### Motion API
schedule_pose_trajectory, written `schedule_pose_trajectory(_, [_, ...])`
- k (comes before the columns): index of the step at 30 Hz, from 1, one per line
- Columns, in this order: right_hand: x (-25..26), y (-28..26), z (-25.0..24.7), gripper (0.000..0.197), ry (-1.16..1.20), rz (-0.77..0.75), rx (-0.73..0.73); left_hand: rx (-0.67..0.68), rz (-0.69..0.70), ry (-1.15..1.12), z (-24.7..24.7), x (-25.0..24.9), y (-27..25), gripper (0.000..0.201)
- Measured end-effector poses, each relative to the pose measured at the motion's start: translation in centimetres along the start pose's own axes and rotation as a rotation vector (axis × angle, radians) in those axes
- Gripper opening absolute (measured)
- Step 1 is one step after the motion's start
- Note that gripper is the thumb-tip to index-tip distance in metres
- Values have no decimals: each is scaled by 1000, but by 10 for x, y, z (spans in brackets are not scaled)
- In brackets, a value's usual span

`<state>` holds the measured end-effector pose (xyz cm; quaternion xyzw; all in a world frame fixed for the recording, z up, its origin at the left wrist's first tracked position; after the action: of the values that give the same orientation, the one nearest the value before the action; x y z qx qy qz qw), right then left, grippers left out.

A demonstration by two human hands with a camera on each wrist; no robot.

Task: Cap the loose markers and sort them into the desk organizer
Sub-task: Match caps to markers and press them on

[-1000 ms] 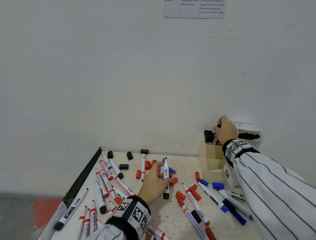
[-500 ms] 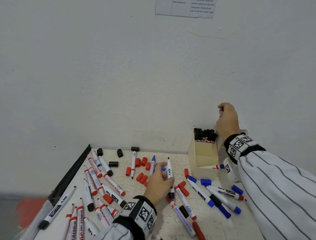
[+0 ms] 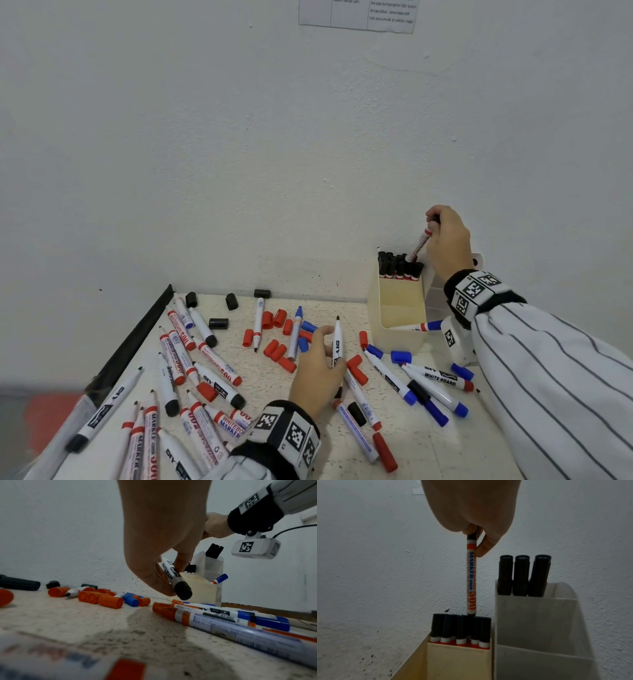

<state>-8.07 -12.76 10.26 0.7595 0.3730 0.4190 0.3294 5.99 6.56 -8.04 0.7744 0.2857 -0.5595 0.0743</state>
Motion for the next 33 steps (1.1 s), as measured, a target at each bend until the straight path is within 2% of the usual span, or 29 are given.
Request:
schedule_pose_trajectory(6, [0, -1, 10, 30, -8, 16, 50, -29, -55, -54, -14, 10, 6, 46])
schedule_pose_trajectory(11, [1, 0, 9, 27, -4, 11, 5, -39, -30, -116, -24, 10, 5, 41])
schedule_pose_trajectory(21, [9, 1, 9, 24, 17, 10, -21, -77, 16, -44, -52, 25, -6, 42])
schedule_pose_trajectory(33, [-2, -4, 7, 23, 0, 34, -7, -62, -16, -8, -38, 38, -4, 42])
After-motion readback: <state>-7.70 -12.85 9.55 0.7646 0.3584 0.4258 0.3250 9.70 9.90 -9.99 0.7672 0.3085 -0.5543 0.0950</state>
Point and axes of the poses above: each hand's wrist, its own y-axis towards the middle knuckle, its own z-axis out of the palm, x = y × z, the point moved 7 cm from there along y, towards the middle knuckle, and after that the axes turned 14 degrees about -z, right-handed, at the moved point
